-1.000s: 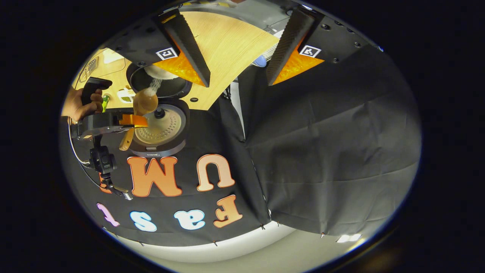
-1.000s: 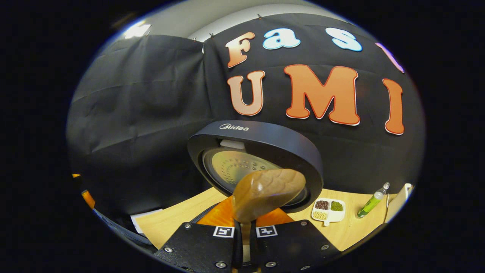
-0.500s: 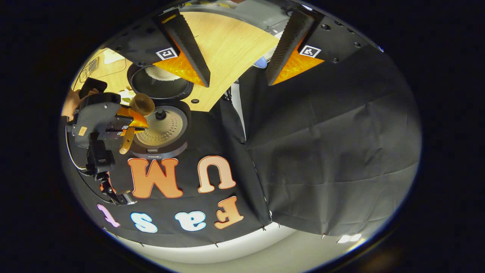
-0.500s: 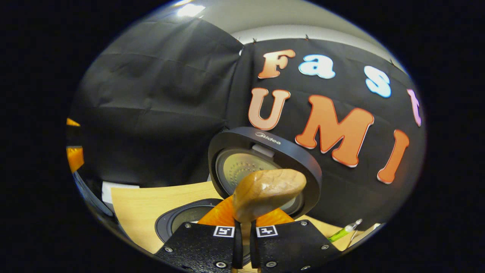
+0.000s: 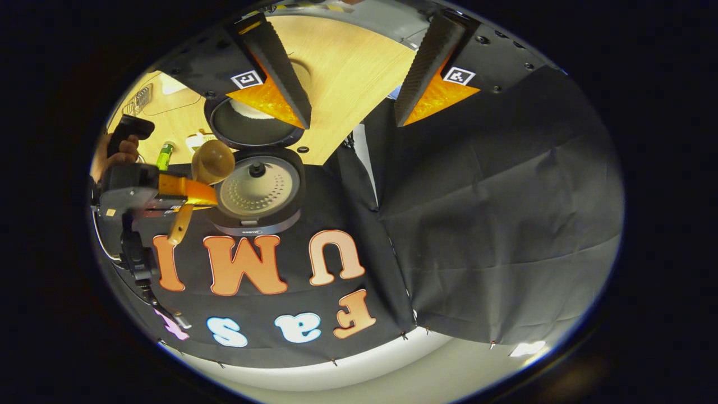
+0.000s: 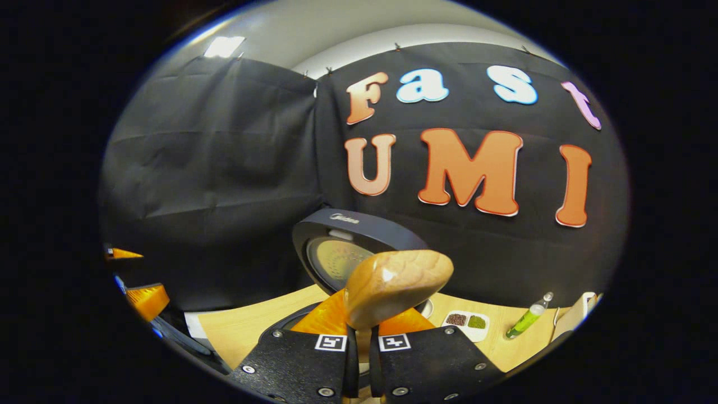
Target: Close the left gripper, press the button to open the rice cooker; take a wooden spoon from the chopstick holder with the right hand, scoop a spoonful of rice and pour it into the rice cooker, then put the wooden spoon back into the chopstick holder.
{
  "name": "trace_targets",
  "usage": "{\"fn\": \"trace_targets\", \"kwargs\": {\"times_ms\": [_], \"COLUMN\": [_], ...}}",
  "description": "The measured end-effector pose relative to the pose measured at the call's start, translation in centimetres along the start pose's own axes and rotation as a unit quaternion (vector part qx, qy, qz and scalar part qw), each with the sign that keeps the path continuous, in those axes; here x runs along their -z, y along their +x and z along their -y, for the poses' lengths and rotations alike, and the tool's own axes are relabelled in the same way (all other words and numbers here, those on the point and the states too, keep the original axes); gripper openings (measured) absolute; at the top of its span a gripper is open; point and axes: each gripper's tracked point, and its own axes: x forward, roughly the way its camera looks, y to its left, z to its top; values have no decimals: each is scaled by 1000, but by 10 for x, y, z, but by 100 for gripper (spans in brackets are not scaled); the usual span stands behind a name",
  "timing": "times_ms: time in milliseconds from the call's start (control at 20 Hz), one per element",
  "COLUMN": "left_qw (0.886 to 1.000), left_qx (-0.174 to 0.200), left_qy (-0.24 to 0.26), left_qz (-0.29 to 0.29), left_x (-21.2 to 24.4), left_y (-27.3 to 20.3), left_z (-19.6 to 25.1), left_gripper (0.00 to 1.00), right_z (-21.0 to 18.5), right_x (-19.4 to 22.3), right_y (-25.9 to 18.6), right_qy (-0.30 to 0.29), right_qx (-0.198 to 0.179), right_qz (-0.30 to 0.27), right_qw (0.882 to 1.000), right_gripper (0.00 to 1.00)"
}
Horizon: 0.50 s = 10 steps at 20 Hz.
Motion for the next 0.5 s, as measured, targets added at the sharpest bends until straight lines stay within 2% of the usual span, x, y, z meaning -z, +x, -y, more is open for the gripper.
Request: {"fn": "trace_targets", "kwargs": {"times_ms": [50,100,300,350,400,450,500], "left_qw": [1000,1000,999,999,999,998,998], "left_qx": [5,10,35,41,48,54,61], "left_qy": [1,2,6,8,11,11,9], "left_qz": [1,1,7,8,9,9,9], "left_x": [-1,-4,-12,-14,-15,-16,-18], "left_y": [-1,1,2,2,3,4,5], "left_z": [7,15,48,57,66,72,79], "left_gripper": [100,94,94,100,94,100,100], "right_z": [16,30,89,102,114,127,139], "right_x": [2,4,22,26,31,38,43], "right_y": [-8,-16,-46,-53,-62,-71,-79], "right_qy": [9,16,30,34,38,43,50], "right_qx": [9,20,63,75,86,98,109], "right_qz": [0,-2,-17,-21,-24,-28,-32], "right_qw": [1000,1000,997,996,995,994,992], "right_gripper": [7,7,7,7,7,7,6]}}
